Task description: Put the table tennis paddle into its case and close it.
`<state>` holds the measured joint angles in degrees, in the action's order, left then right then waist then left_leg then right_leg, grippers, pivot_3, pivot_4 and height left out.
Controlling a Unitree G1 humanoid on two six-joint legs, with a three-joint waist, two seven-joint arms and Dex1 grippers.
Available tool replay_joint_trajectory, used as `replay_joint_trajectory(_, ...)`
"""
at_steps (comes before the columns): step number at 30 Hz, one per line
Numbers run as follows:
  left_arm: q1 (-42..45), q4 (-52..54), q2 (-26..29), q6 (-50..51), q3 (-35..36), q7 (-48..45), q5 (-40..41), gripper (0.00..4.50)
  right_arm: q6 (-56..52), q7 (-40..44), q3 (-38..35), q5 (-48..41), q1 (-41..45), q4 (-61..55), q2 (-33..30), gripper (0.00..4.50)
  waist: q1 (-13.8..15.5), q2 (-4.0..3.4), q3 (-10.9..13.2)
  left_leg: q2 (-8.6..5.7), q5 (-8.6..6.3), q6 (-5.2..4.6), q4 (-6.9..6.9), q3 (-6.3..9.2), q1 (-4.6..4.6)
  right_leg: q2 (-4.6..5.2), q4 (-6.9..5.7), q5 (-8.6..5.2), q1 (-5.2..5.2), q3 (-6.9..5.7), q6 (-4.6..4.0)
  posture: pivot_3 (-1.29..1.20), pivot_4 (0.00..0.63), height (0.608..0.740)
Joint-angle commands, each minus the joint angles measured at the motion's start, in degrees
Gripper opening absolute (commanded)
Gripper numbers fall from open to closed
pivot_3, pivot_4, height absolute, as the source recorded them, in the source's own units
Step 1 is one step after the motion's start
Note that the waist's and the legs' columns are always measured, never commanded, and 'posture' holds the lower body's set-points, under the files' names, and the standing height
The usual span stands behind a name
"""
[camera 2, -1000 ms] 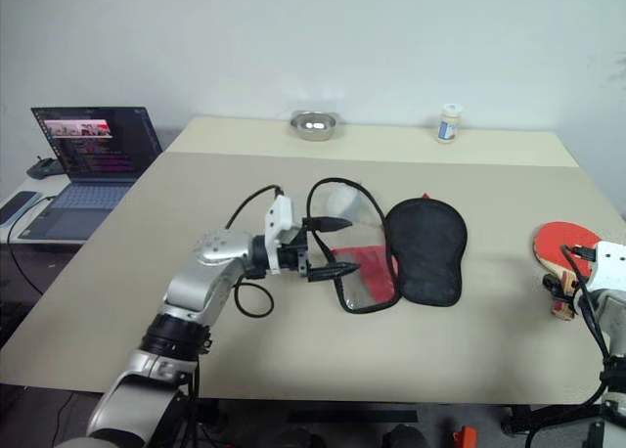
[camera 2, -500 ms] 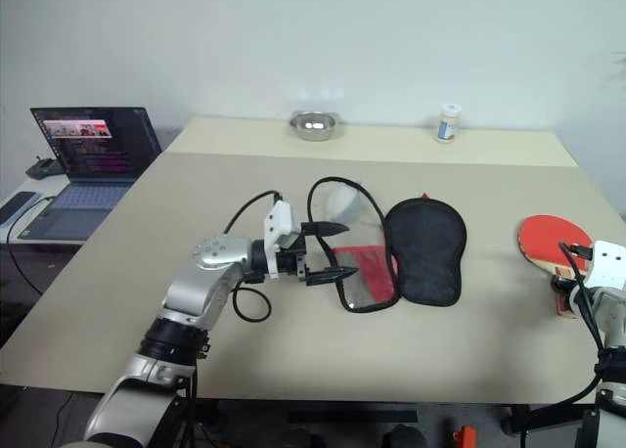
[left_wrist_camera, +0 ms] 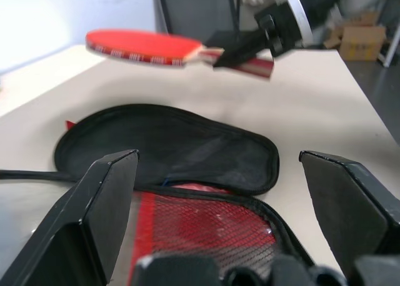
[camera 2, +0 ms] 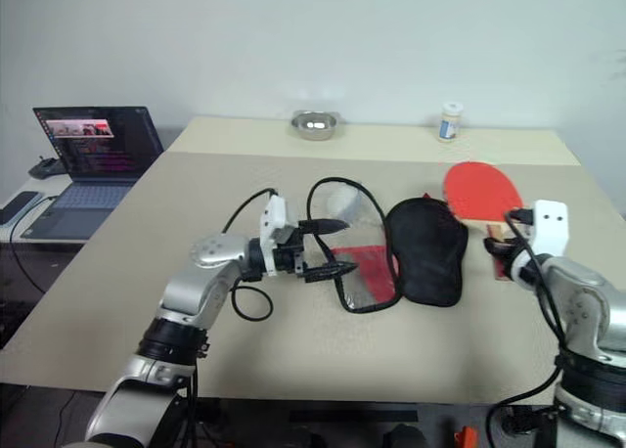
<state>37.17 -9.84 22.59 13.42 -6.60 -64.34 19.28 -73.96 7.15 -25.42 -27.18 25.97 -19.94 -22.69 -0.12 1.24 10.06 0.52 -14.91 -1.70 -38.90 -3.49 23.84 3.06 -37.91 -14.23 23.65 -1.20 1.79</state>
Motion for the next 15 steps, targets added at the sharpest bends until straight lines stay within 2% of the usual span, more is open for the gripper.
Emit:
replay_joint_trajectory(1,1.24,2.28,0.45,0.70,1.13,-0.17,1.55,4.50,-1.93,-4.06,1.58,-0.38,0.80,-6.50,5.41,1.04,0.00,0.00,0.00,-0.02,0.00,0.00,0.00,-0.01,0.02,0.01,-0.02,0.00,0.03,0.02,0.00,0.00,0.150,0.740)
replay_joint_trajectory(7,1.15,2.55,1.10,1.03,1.41,-0.05,1.60,4.50,0.00,-7.79,5.04,2.08,1.53,-5.08,12.58,1.04,0.03,0.00,0.00,-0.07,0.00,0.00,0.00,-0.01,0.05,0.01,-0.03,0.00,0.07,0.00,0.00,0.00,0.150,0.740)
replay_joint_trajectory(15,0.45,2.84,1.26,0.47,0.95,0.33,1.12,4.50,6.77,-7.28,8.96,5.82,0.66,2.26,12.55,1.04,-0.08,-0.01,0.00,-0.07,0.00,0.00,0.01,-0.04,0.04,-0.02,-0.04,0.00,0.11,0.01,0.00,0.00,0.150,0.740)
